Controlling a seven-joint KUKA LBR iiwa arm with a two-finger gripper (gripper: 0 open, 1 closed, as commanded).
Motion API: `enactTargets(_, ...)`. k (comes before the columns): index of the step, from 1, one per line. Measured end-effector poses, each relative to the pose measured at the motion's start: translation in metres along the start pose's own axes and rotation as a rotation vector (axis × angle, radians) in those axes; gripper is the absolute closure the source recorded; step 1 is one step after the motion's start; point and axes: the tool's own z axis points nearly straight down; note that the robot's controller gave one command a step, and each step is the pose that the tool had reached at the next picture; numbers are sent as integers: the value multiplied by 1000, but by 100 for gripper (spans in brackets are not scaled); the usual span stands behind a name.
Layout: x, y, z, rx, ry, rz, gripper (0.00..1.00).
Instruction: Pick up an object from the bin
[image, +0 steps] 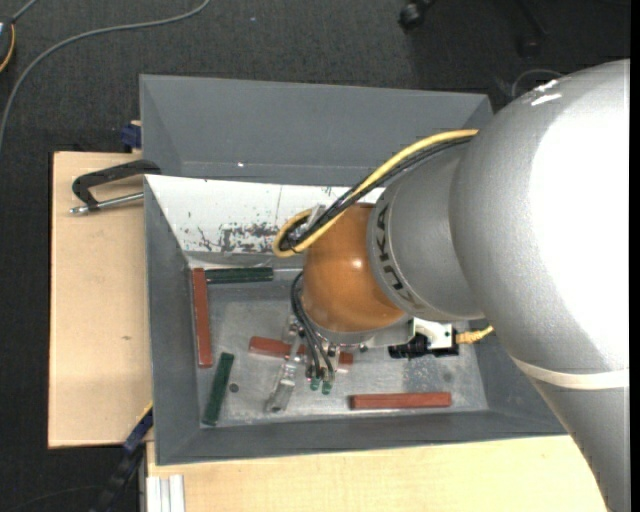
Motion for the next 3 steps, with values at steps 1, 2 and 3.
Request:
enactTargets(1,0,1,-1,-1,-2,-1,0)
enactTargets(2,-1,1,-1,-1,-2,0,100)
enactTargets(3,-3,3,-128,-6,-11,-2,100)
